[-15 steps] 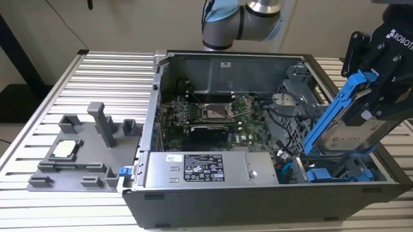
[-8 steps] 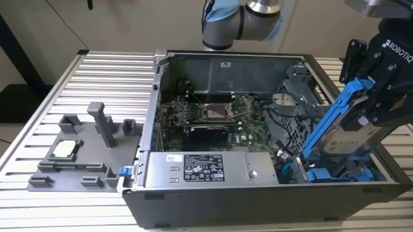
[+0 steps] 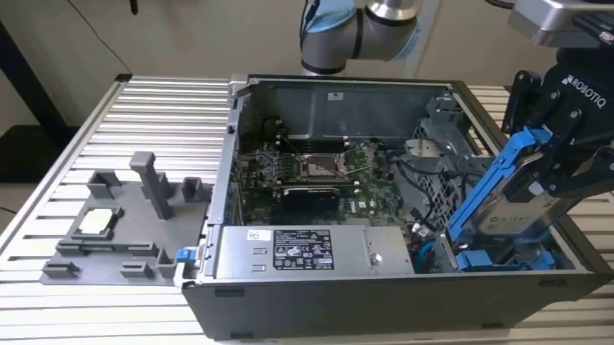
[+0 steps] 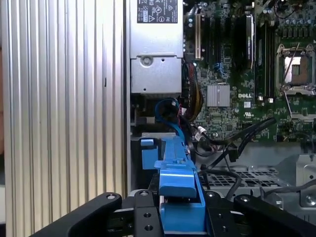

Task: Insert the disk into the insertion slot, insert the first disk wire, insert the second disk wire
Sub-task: 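Insert the disk into the insertion slot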

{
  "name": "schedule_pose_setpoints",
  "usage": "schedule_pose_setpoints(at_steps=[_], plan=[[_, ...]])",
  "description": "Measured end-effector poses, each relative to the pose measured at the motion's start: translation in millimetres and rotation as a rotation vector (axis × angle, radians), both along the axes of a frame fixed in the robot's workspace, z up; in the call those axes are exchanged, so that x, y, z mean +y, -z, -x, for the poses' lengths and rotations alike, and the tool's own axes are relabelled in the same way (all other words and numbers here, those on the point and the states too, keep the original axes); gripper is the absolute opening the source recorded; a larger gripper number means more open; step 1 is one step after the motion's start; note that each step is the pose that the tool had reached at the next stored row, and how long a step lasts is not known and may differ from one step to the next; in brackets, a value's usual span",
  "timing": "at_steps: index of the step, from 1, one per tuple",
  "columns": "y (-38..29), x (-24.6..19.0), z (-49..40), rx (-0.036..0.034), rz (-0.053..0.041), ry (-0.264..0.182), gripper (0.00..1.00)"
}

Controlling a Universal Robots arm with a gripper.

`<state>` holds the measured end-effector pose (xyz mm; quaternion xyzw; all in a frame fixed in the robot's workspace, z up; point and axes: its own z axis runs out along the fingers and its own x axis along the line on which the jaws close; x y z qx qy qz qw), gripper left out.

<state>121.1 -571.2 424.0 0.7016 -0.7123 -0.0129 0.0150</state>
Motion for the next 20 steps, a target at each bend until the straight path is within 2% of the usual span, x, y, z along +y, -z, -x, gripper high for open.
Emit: schedule_pose_setpoints(at_steps=[10,20], plan=[[11.4,0.0,-3.9,0.0,0.0001,0.0,0.33],[27.2,0.0,-4.3,0.0015,-0.0008,-0.009,0.33]])
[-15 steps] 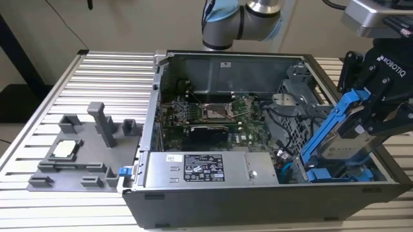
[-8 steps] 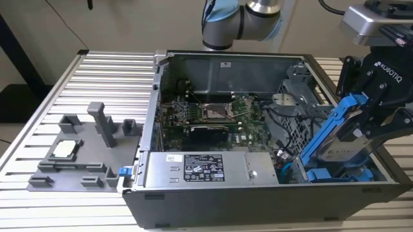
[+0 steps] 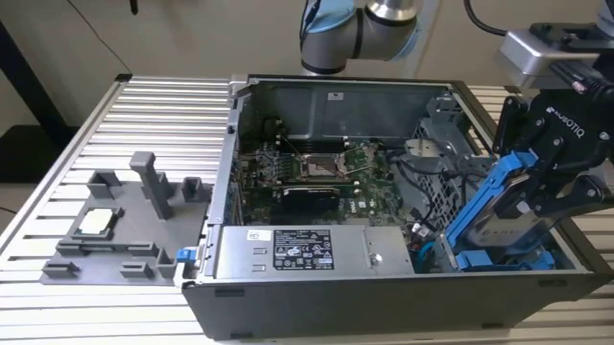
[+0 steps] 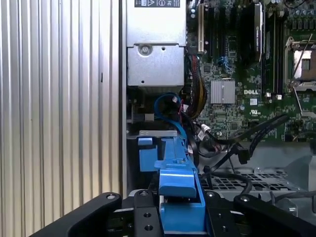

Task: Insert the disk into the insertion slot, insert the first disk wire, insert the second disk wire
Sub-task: 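Insert the disk into the insertion slot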

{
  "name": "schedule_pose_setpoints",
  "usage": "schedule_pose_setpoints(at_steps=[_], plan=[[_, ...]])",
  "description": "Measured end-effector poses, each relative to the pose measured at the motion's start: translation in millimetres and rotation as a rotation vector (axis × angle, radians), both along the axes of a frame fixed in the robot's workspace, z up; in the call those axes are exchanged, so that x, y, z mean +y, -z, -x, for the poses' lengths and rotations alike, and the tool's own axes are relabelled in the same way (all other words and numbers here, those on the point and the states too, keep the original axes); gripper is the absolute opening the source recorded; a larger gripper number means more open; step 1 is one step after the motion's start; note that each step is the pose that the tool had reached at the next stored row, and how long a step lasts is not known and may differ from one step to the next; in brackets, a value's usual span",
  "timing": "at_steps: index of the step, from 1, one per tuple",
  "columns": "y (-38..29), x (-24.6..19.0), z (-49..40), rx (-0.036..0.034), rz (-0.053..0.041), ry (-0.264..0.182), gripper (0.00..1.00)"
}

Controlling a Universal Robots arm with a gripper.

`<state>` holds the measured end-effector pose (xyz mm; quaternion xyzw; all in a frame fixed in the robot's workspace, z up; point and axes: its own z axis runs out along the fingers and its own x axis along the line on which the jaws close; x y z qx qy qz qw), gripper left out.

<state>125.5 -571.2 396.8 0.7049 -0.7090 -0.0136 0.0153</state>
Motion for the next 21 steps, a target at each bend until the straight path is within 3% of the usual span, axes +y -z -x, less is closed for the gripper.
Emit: schedule_pose_setpoints(at_steps=[11,21], plan=[[19.6,0.0,0.0,0.0001,-0.0008,-0.022,0.33],[37.7,4.7,0.4,0.0,-0.0021,-0.032,0.33]])
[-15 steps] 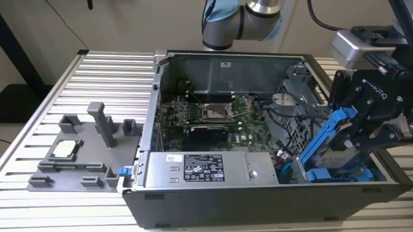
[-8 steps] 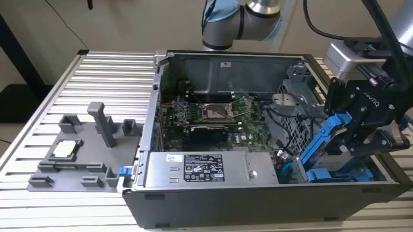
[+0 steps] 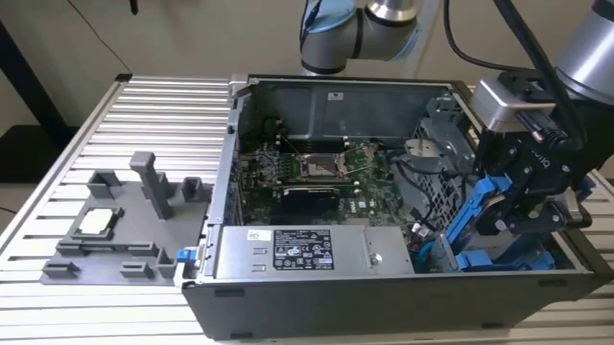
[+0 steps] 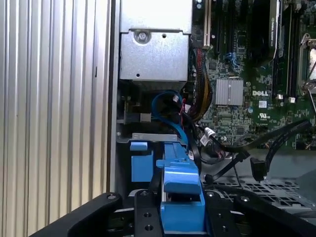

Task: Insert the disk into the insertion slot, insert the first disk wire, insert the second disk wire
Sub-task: 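Insert the disk into the insertion slot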

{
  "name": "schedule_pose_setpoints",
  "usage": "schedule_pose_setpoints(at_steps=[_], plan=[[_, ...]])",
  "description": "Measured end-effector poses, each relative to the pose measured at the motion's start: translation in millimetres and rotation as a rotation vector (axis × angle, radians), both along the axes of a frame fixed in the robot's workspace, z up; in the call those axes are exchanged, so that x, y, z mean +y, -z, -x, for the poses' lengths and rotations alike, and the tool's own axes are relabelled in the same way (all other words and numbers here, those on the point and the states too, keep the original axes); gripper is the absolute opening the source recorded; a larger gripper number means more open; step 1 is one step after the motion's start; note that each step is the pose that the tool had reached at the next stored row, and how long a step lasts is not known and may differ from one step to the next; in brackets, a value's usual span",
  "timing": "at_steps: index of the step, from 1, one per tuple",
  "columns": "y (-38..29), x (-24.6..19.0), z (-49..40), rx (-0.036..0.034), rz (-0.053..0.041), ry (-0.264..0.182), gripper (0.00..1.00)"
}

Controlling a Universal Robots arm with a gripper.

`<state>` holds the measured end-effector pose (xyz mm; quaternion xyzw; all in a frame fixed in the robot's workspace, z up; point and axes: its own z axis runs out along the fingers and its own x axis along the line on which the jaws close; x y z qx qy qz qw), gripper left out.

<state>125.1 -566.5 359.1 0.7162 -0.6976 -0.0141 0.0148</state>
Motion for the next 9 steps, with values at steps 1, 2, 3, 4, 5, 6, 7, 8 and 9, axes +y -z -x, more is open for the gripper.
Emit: schedule_pose_setpoints(at_steps=[1,2,3,4,5,6,7,8,9], plan=[[1.6,0.0,0.0,0.0,0.0007,-0.001,0.33],[3.3,-0.1,0.0,0.0,0.0011,-0.001,0.33],[4.5,-0.1,0.0,0.0,0.0009,-0.002,0.33],[4.7,-0.1,0.0,0.0,0.0011,-0.002,0.33],[4.7,-0.1,0.0,0.0,0.001,-0.002,0.33],[4.7,-0.1,0.0,0.0,0.001,-0.002,0.33],[4.7,-0.1,0.0,0.0,0.001,-0.002,0.33],[4.7,-0.1,0.0,0.0,0.0009,-0.002,0.33],[4.7,-0.1,0.0,0.0,0.0008,-0.002,0.33]])
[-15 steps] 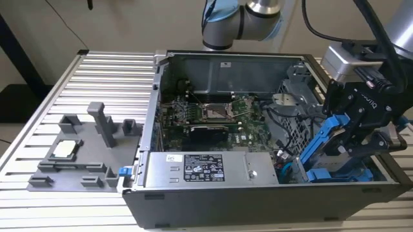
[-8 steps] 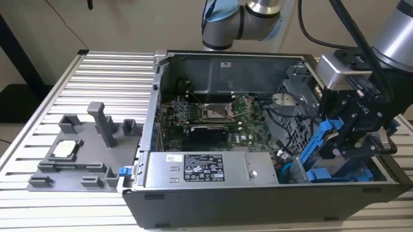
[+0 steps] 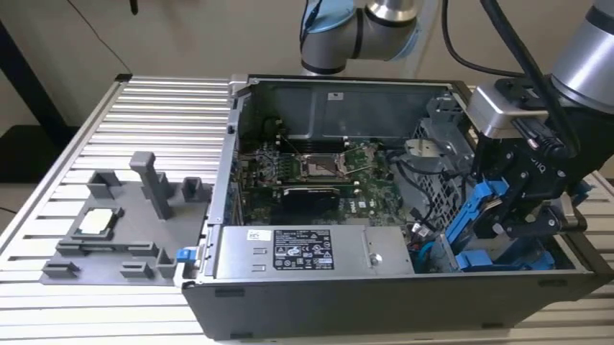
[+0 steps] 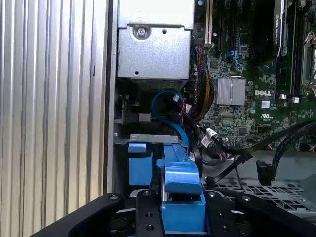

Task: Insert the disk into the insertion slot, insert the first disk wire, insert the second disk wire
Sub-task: 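Insert the disk into the insertion slot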

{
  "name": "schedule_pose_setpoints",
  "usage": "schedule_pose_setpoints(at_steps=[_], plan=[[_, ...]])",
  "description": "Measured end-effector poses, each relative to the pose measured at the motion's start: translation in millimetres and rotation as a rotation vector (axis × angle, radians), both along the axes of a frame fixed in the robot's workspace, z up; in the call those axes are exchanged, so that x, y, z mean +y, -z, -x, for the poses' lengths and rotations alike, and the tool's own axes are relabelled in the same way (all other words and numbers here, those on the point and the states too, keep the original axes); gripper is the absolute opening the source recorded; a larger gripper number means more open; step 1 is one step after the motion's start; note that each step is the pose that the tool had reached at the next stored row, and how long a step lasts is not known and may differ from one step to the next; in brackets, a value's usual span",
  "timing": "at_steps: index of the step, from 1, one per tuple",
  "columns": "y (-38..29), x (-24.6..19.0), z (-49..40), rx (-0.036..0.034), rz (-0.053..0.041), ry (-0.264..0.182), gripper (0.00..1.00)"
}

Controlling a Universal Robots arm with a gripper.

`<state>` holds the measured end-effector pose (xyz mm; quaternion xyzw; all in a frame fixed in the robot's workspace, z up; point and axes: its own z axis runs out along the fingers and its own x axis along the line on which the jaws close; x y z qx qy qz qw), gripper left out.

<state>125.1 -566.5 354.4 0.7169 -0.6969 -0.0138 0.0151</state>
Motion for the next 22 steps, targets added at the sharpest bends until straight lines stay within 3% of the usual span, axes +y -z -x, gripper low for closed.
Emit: schedule_pose_setpoints(at_steps=[8,15,18,21,22], plan=[[-0.3,-0.1,0.0,0.0,-0.0002,0.0,0.4],[-19.9,0.1,0.0,0.0016,0.0051,0.0,0.4],[-29.9,0.3,0.0,0.0016,0.0134,0.0,0.4],[-32.2,0.7,0.0,-0.0002,0.0149,0.0,0.4],[-32.2,0.7,0.1,-0.0047,0.0137,0.0,0.4]])
